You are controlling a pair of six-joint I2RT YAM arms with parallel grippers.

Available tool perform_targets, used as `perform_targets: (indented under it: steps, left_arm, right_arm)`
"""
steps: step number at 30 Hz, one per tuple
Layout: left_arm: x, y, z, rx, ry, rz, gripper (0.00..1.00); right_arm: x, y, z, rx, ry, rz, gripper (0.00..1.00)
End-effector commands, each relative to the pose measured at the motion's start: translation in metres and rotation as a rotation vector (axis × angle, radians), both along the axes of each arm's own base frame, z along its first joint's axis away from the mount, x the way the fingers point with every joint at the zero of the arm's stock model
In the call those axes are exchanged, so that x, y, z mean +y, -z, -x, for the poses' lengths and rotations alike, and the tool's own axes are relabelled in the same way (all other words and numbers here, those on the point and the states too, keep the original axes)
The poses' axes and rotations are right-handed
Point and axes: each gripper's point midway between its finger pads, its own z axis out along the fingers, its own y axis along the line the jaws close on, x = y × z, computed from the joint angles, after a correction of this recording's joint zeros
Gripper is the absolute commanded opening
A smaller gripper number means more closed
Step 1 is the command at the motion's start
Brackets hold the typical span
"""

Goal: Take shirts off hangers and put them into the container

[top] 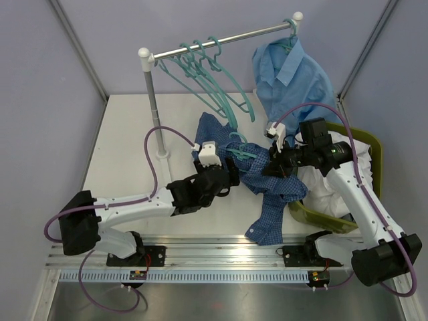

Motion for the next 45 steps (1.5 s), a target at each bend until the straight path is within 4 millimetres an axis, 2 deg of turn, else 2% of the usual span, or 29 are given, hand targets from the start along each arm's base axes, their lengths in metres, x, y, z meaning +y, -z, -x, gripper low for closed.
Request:
perform_targets:
  steps: [1, 4, 5, 7, 8, 14, 16, 17, 18, 20, 21, 26, 29, 34, 37, 38, 41, 45]
  left_arm:
    - [0.018, -0.018, -0.025, -0.065, -0.167, 0.021, 0.77]
    - [0.021, -0.014, -0.031, -0.071, -0.181, 0.003, 0.63]
    - [0.024, -0.013, -0.032, -0.074, -0.187, -0.005, 0.54]
    - [0.026, -0.014, -0.037, -0.088, -0.193, -0.008, 0.44]
    - [0.028, -0.012, -0.038, -0.090, -0.192, -0.015, 0.35]
    - [0.034, -0.024, -0.039, -0.161, -0.111, 0.006, 0.18]
    - [0.036, -0.023, -0.033, -0.195, -0.036, -0.006, 0.04]
    - [0.043, -0.034, -0.031, -0.221, -0.030, 0.020, 0.00]
    - [0.048, -0.029, -0.029, -0.223, -0.017, 0.013, 0.00]
    - [0.059, -0.038, -0.027, -0.239, -0.012, 0.008, 0.00]
    - [0.065, -0.032, -0.026, -0.221, -0.005, -0.032, 0.00]
    - [0.093, -0.034, -0.021, -0.215, 0.006, -0.129, 0.00]
    - [0.106, -0.044, -0.020, -0.231, 0.012, -0.171, 0.00]
    - [0.138, -0.046, -0.018, -0.215, 0.006, -0.314, 0.00]
    - [0.165, -0.051, -0.016, -0.197, -0.044, -0.406, 0.00]
    - [0.180, -0.050, -0.016, -0.171, -0.076, -0.455, 0.00]
    - [0.203, -0.046, -0.013, -0.122, -0.100, -0.534, 0.00]
    - [0.213, -0.044, -0.015, -0.094, -0.104, -0.544, 0.00]
  right_arm:
    - [0.009, -0.016, 0.005, -0.055, -0.035, -0.062, 0.00]
    - [0.008, -0.016, 0.008, -0.060, -0.039, -0.064, 0.00]
    - [0.007, -0.015, 0.009, -0.059, -0.037, -0.061, 0.00]
    - [0.007, -0.015, 0.010, -0.058, -0.039, -0.062, 0.00]
    - [0.007, -0.015, 0.011, -0.062, -0.040, -0.062, 0.00]
    - [0.003, -0.013, 0.015, -0.081, -0.041, -0.045, 0.00]
    - [0.000, -0.011, 0.014, -0.095, -0.033, -0.027, 0.00]
    - [-0.001, -0.011, 0.015, -0.098, -0.034, -0.023, 0.00]
    - [-0.003, -0.010, 0.014, -0.109, -0.033, -0.012, 0.00]
    - [-0.005, -0.010, 0.014, -0.121, -0.032, 0.004, 0.00]
    - [-0.008, -0.009, 0.013, -0.136, -0.035, 0.019, 0.00]
    - [-0.026, -0.004, 0.007, -0.203, -0.067, 0.157, 0.00]
    - [-0.037, -0.004, 0.009, -0.217, -0.095, 0.231, 0.00]
    - [-0.047, -0.016, 0.009, -0.312, -0.151, 0.300, 0.00]
    - [-0.050, -0.025, 0.008, -0.374, -0.169, 0.317, 0.00]
    - [-0.051, -0.029, 0.007, -0.397, -0.172, 0.324, 0.00]
    - [-0.052, -0.036, 0.007, -0.453, -0.194, 0.328, 0.00]
    - [-0.041, -0.048, 0.025, -0.489, -0.272, 0.252, 0.00]
